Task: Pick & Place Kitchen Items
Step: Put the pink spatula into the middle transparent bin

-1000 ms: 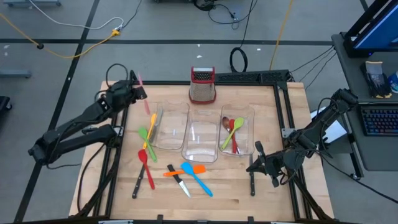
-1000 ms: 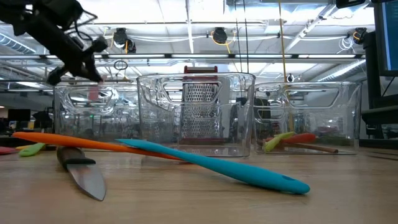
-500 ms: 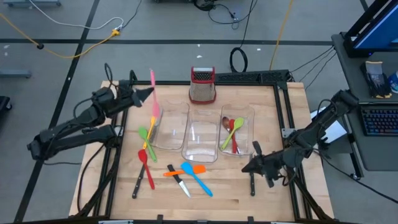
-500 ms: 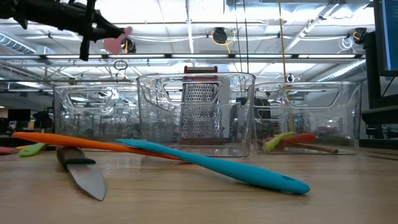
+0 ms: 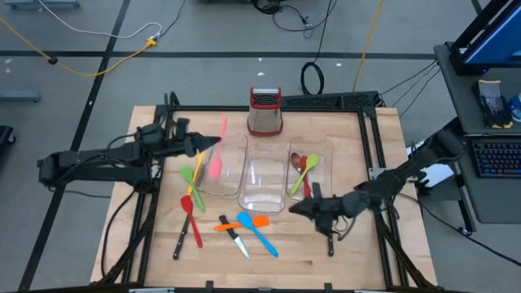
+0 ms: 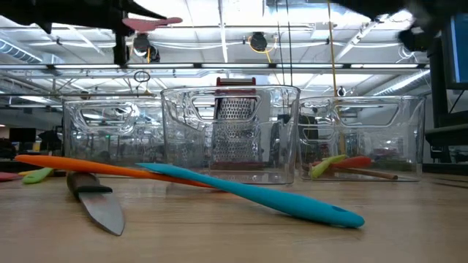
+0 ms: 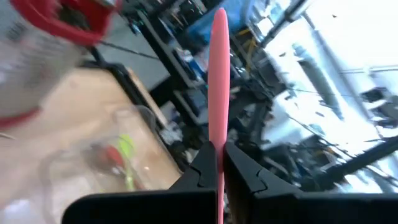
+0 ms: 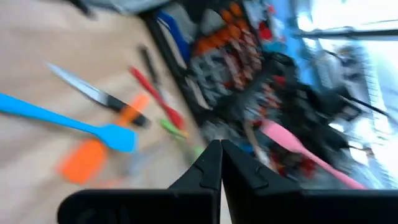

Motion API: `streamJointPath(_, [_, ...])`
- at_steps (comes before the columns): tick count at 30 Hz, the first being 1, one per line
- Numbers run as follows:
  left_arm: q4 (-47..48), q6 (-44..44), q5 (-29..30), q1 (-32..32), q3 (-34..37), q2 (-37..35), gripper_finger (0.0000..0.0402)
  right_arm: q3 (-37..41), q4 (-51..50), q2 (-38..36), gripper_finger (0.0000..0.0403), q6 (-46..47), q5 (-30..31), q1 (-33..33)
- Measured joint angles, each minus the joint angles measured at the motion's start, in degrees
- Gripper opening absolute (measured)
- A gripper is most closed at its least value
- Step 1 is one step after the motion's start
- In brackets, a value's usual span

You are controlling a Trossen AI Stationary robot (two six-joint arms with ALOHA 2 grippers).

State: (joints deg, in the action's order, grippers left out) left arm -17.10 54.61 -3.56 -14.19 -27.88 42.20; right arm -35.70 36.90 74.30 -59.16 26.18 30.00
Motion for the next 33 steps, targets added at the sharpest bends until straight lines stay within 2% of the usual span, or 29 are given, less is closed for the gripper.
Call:
streamJointPath(8, [-9.4,4.9,0.6,6.9,0.0,10.4,0.0,0.0,16.2,6.7,0.0,-14.4,2.3,-4.2])
streamJointPath(15, [-17.8,10.8,0.6,10.9,0.0,19.1,0.0,-3.3,18.2,11.6,0.0013,-21.1,2.4,-5.2])
streamJointPath(21, [-22.2,13.6,1.2,14.2,-1.1,25.5,0.0,-6.8,18.1,13.9,0.006,-23.6,2.3,-5.8])
streamJointPath(33, [-21.8,14.8,0.5,19.1,-9.1,33.6,0.0,-7.9,17.7,13.9,0.0171,-24.9,2.3,-8.9])
